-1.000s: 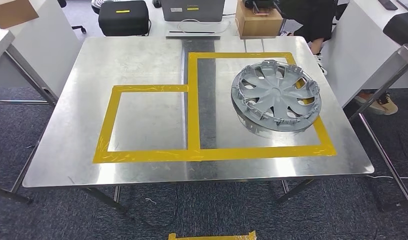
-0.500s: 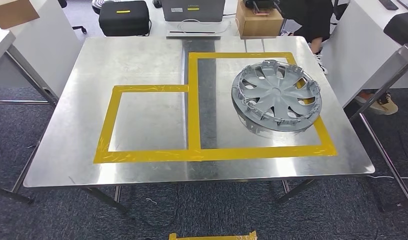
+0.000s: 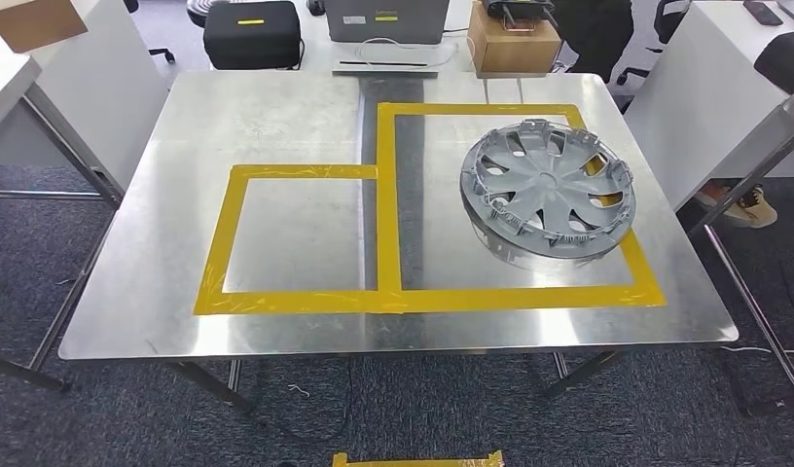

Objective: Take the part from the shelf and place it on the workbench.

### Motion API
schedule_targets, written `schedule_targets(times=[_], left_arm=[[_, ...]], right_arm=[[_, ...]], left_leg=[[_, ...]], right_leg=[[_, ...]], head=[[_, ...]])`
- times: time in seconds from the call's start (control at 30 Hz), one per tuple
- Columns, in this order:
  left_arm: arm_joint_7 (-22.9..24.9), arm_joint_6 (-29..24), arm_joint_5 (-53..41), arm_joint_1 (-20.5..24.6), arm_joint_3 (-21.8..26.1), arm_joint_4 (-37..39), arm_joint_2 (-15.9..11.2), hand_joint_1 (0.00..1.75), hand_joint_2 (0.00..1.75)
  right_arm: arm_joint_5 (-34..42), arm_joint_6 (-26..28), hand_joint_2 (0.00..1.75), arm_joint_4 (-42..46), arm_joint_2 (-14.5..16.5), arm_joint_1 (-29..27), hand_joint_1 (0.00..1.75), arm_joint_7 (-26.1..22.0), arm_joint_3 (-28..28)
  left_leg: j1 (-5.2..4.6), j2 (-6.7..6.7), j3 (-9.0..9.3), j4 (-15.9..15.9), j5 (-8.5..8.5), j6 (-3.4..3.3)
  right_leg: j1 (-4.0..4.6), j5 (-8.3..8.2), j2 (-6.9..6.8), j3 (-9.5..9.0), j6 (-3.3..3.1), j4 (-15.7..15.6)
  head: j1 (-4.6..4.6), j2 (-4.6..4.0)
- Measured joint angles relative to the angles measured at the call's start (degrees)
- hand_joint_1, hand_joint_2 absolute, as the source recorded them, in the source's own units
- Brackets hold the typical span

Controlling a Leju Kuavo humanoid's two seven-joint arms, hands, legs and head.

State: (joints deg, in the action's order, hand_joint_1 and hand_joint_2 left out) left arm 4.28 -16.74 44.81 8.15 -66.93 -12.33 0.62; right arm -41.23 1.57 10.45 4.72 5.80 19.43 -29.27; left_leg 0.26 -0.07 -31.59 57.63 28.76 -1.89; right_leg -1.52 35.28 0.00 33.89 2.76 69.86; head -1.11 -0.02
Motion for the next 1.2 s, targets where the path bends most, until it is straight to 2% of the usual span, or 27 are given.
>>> schedule_targets(times=[0.07,0.1,0.13,0.23,0.27,0.3,0.37,0.4,0.43,0.47,0.5,0.57,0.6,0.63,0.73,0.77,0.8,0.83,0.9,0.93,0.97,1.0,1.07,1.1,1.13,1.17,1.2], left_arm=[[0.0,0.0,0.0,0.0,0.0,0.0,0.0,0.0,0.0],[0.1,0.0,-0.1,0.1,0.0,0.0,0.0,0.0,0.0],[0.1,0.0,-0.1,0.1,0.0,0.0,0.0,0.0,0.0],[0.2,0.0,-0.1,0.1,0.0,0.0,0.0,0.0,0.0],[0.2,0.0,-0.2,0.1,0.0,0.0,0.0,0.0,0.0],[0.3,0.0,-0.2,0.1,0.0,0.0,0.0,0.0,0.0],[0.3,0.0,-0.3,0.1,0.0,0.0,0.0,0.0,0.0],[0.3,0.0,-0.4,0.1,0.0,0.0,0.0,0.0,0.0],[0.3,0.0,-0.4,0.1,0.0,0.0,0.0,0.0,0.0],[0.3,0.0,-0.4,0.1,0.0,0.0,0.0,0.0,0.0],[0.3,-0.1,-0.4,0.1,0.0,0.0,0.0,0.0,0.0],[0.4,-0.1,-0.4,0.2,0.0,0.0,0.0,0.0,0.0],[0.4,-0.1,-0.5,0.2,0.0,0.0,0.0,0.0,0.0],[0.5,-0.1,-0.5,0.3,0.0,0.0,0.0,0.0,0.0],[0.6,-0.1,-0.6,0.3,0.0,0.0,-0.1,0.0,0.0],[0.7,-0.1,-0.6,0.4,0.0,0.0,-0.1,0.0,0.0],[0.7,-0.1,-0.7,0.4,0.0,0.0,-0.1,0.0,0.0],[0.7,-0.1,-0.7,0.4,0.0,0.0,-0.1,0.0,0.0],[0.7,-0.1,-0.7,0.4,0.0,0.0,-0.1,0.0,0.0],[0.7,-0.1,-0.7,0.4,0.0,0.0,-0.1,0.0,0.0],[0.7,-0.1,-0.7,0.4,0.0,0.0,-0.1,0.0,0.0],[0.7,-0.1,-0.7,0.4,0.0,0.0,-0.1,0.0,0.0],[0.7,-0.1,-0.7,0.4,0.0,0.0,-0.1,0.0,0.0],[0.7,-0.1,-0.7,0.4,0.0,0.0,-0.1,0.0,0.0],[0.7,-0.1,-0.7,0.4,0.0,0.0,0.0,0.0,0.0],[0.7,-0.1,-0.8,0.4,0.0,-0.1,0.0,0.0,0.0],[0.7,-0.1,-0.8,0.4,0.0,-0.1,0.0,0.0,0.0]], right_arm=[[0.1,0.0,0.0,0.0,0.0,0.1,0.0,0.0,0.0],[0.2,0.0,0.0,-0.1,0.0,0.1,0.0,0.1,0.0],[0.3,0.0,0.0,-0.1,0.0,0.1,0.0,0.1,0.0],[0.4,0.0,0.0,-0.2,0.0,0.2,0.0,0.2,0.0],[0.4,0.0,0.0,-0.2,0.1,0.2,0.0,0.2,0.0],[0.4,0.0,0.0,-0.2,0.1,0.2,0.0,0.2,0.0],[0.4,0.0,0.0,-0.2,0.1,0.2,0.0,0.2,0.0],[0.4,0.0,0.0,-0.2,0.1,0.2,0.0,0.2,0.0],[0.4,0.0,0.0,-0.2,0.2,0.2,0.0,0.2,0.0],[0.4,0.0,0.0,-0.2,0.2,0.2,0.0,0.2,0.0],[0.4,0.0,0.0,-0.2,0.3,0.2,0.0,0.2,0.1],[0.4,0.0,0.0,-0.2,0.3,0.3,0.0,0.2,0.1],[0.4,0.0,0.0,-0.2,0.3,0.3,0.0,0.3,0.2],[0.4,0.0,0.0,-0.2,0.3,0.3,0.0,0.4,0.3],[0.5,-0.1,0.0,-0.2,0.3,0.3,0.0,0.6,0.3],[0.5,-0.1,0.0,-0.3,0.3,0.2,0.0,0.7,0.3],[0.5,-0.2,0.0,-0.3,0.3,0.2,0.0,0.7,0.3],[0.5,-0.2,0.0,-0.3,0.4,0.2,0.0,0.7,0.4],[0.6,-0.3,0.0,-0.3,0.4,0.2,0.0,0.7,0.4],[0.6,-0.3,0.0,-0.4,0.5,0.2,0.0,0.7,0.4],[0.6,-0.3,0.0,-0.4,0.5,0.2,0.0,0.7,0.4],[0.6,-0.3,0.0,-0.4,0.5,0.2,0.0,0.7,0.4],[0.6,-0.3,0.0,-0.5,0.5,0.4,0.0,0.7,0.5],[0.6,-0.3,0.0,-0.5,0.4,0.5,0.0,0.7,0.6],[0.6,-0.3,0.0,-0.5,0.4,0.6,0.0,0.7,0.7],[0.6,-0.3,0.0,-0.5,0.4,0.6,0.0,0.7,0.8],[0.6,-0.3,0.0,-0.5,0.4,0.7,0.0,0.7,0.9]], left_leg=[[-0.09,-0.13,0.1,0.0,-0.06,0.34],[-0.13,-0.17,0.05,0.1,-0.17,0.68],[-0.15,-0.19,-0.06,0.1,-0.34,1.08],[-0.12,-0.09,-0.46,0.2,-0.53,2.27],[-0.07,-0.04,-0.75,0.9,0.43,2.6],[0.0,0.0,-1.38,2.6,2.16,2.89],[0.27,0.03,-3.75,9.2,6.99,3.4],[0.35,0.03,-4.91,12.7,8.77,3.61],[0.41,0.03,-5.46,14.9,9.56,3.79],[0.48,0.05,-4.96,15.1,9.16,3.94],[0.6,0.09,-3.29,13.0,7.8,4.05],[0.86,0.07,1.83,5.2,4.99,4.2],[0.89,-0.08,3.6,2.3,4.14,3.95],[0.87,-0.24,4.42,0.6,3.92,3.63],[0.71,-0.39,3.45,0.3,3.25,2.03],[0.7,-0.33,3.01,0.3,2.76,1.46],[0.71,-0.26,2.46,0.2,2.2,0.98],[0.65,-0.21,1.8,0.2,1.59,0.59],[0.26,-0.17,0.27,0.3,0.38,0.19],[-0.01,-0.14,-0.54,0.3,-0.25,0.06],[-0.31,-0.11,-1.35,0.3,-0.86,-0.04],[-0.63,-0.1,-2.07,0.4,-1.44,-0.1],[-1.16,-0.08,-3.15,0.4,-2.48,-0.17],[-1.38,-0.04,-3.51,0.4,-2.95,-0.1],[-1.45,0.04,-3.74,0.3,-3.43,0.07],[-1.37,0.15,-3.91,0.3,-3.91,0.33],[-1.3,0.24,-4.03,0.2,-4.43,0.62]], right_leg=[[0.15,-4.24,0.0,-3.38,-0.7,-7.9],[0.28,-5.28,0.0,-4.62,-1.02,-10.7],[0.43,-5.66,0.01,-5.29,-1.29,-12.4],[0.46,-5.98,-0.11,-5.07,-2.01,-13.5],[0.36,-6.33,-0.22,-4.89,-2.41,-13.8],[0.28,-6.8,-0.34,-4.63,-2.81,-14.1],[0.33,-7.58,-0.48,-3.73,-3.21,-14.1],[0.39,-7.93,-0.54,-3.11,-3.22,-13.9],[0.41,-8.24,-0.6,-2.48,-3.17,-13.7],[0.4,-8.52,-0.65,-1.85,-3.06,-13.5],[0.33,-8.76,-0.66,-1.27,-2.89,-13.2],[0.23,-9.18,-0.6,-0.2,-2.36,-12.4],[0.25,-9.4,-0.53,0.17,-2.03,-12.1],[0.3,-9.66,-0.45,0.44,-1.65,-11.9],[0.2,-10.49,-0.17,0.78,-0.52,-11.9],[0.1,-9.71,-0.1,1.08,-0.23,-11.5],[0.05,-7.89,-0.04,1.61,-0.01,-10.0],[0.03,-5.11,-0.03,2.44,0.14,-7.3],[0.09,0.36,-0.03,4.18,0.18,0.2],[0.17,1.63,-0.03,4.4,0.03,3.1],[0.32,1.53,-0.02,3.73,-0.28,4.1],[0.56,0.43,-0.01,2.09,-0.79,3.0],[1.51,-2.18,0.01,-3.67,-2.49,-4.6],[1.94,-2.67,-0.07,-6.59,-3.34,-9.1],[2.37,-2.84,-0.12,-8.57,-3.87,-12.4],[2.67,-2.75,-0.16,-9.56,-4.17,-14.3],[2.79,-3.02,-0.19,-9.67,-4.22,-15.0]], head=[[-0.01,0.0],[-0.01,0.0],[0.0,0.0],[0.04,0.0],[0.16,0.0],[0.32,0.0],[0.73,0.0],[0.83,0.0],[0.9,0.0],[0.93,0.0],[0.96,0.0],[1.13,0.0],[1.25,0.0],[1.37,0.0],[1.38,0.0],[1.23,0.0],[1.04,0.0],[0.82,0.0],[0.47,0.0],[0.38,0.0],[0.32,0.0],[0.25,0.0],[0.15,0.0],[0.14,0.0],[0.22,0.0],[0.25,0.0],[0.25,0.0]])
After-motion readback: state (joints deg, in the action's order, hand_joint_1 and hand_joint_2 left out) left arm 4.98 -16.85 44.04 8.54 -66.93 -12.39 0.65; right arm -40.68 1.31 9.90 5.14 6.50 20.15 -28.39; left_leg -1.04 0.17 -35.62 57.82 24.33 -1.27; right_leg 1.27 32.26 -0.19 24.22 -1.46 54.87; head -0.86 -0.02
